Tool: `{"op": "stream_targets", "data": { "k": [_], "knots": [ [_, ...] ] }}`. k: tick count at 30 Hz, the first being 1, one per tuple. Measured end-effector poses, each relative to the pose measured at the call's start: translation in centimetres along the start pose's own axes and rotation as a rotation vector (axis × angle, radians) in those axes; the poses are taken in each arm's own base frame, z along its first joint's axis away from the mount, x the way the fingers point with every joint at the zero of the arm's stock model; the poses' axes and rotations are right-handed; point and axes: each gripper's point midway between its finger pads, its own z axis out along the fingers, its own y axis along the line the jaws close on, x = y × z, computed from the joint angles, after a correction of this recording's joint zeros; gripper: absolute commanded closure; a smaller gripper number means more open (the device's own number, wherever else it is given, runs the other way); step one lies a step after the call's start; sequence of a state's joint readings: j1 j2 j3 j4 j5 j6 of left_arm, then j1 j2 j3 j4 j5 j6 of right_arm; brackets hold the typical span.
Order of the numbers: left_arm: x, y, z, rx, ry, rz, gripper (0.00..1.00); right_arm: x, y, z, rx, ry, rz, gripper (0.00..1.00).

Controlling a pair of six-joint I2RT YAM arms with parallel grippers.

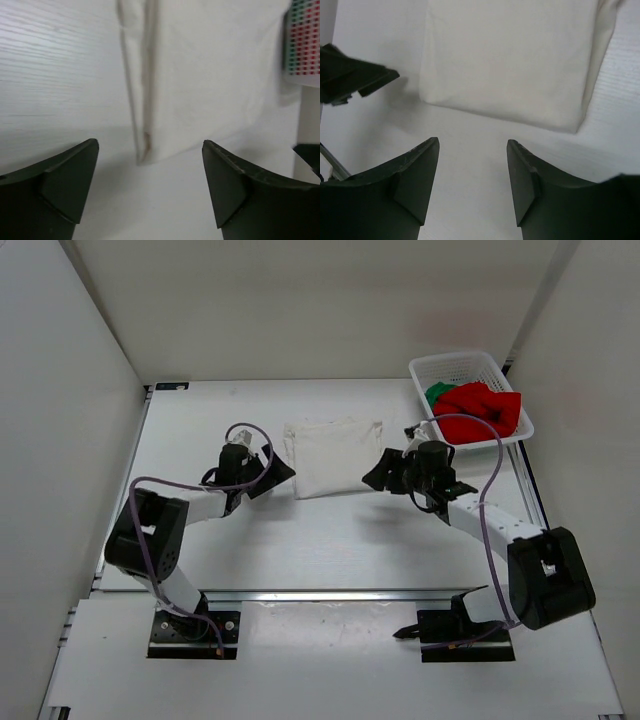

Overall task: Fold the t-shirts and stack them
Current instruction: Put the neatly folded tshirt into the corner of the board with the left arm

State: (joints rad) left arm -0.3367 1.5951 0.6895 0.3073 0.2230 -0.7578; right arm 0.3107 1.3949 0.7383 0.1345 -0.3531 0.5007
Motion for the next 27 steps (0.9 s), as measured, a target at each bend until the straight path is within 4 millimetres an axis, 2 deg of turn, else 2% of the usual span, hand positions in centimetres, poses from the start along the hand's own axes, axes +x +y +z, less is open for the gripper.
{"op": "stream_targets", "data": {
  "k": [3, 7, 9, 11, 12, 13, 16, 17, 21, 23, 25, 27],
  "knots": [
    [-0.2, 2.9, 1.6, -0.086, 0.018, -0.022, 0.01, 2.5, 0.0, -1.3, -0.006, 0.022, 0.000, 0.45],
    [-2.3, 2.4, 4.6, -0.101, 0.005, 0.015, 0.03, 5.4, -0.5, -2.3, 0.001, 0.060, 0.014, 0.46],
    [-3.0, 1.8, 6.3, -0.099, 0.003, 0.038, 0.12, 6.0, -0.6, -2.7, 0.002, 0.064, 0.021, 0.45],
    [-3.3, 1.2, 7.9, -0.087, 0.005, 0.050, 0.31, 6.2, -0.6, -2.9, 0.000, 0.062, 0.023, 0.46],
    [-3.3, 1.1, 8.6, -0.086, 0.011, 0.054, 0.48, 6.2, -0.5, -2.9, -0.004, 0.061, 0.022, 0.46],
    [-3.2, 1.0, 9.4, -0.081, 0.017, 0.054, 0.70, 6.1, -0.3, -3.0, -0.007, 0.057, 0.021, 0.46],
    [-2.5, 0.9, 11.1, -0.069, 0.041, 0.037, 0.94, 5.8, -0.1, -3.0, -0.015, 0.046, 0.017, 0.47],
    [-2.6, 0.6, 11.5, -0.060, 0.045, 0.030, 0.98, 5.8, -0.1, -3.0, -0.016, 0.045, 0.017, 0.47],
    [-3.6, -0.5, 12.9, -0.059, 0.052, 0.022, 1.00, 6.1, -0.2, -3.0, -0.018, 0.052, 0.020, 0.48],
    [-4.8, -0.9, 13.1, -0.063, 0.048, 0.015, 1.00, 6.2, -0.3, -2.9, -0.022, 0.058, 0.022, 0.48],
    [-7.3, -1.0, 12.9, -0.061, 0.021, -0.002, 1.00, 6.4, -0.6, -2.8, -0.019, 0.069, 0.024, 0.48],
    [-10.8, -0.1, 12.3, -0.062, -0.028, -0.032, 1.00, 6.6, -0.7, -2.7, -0.019, 0.079, 0.024, 0.48]
  ]
}}
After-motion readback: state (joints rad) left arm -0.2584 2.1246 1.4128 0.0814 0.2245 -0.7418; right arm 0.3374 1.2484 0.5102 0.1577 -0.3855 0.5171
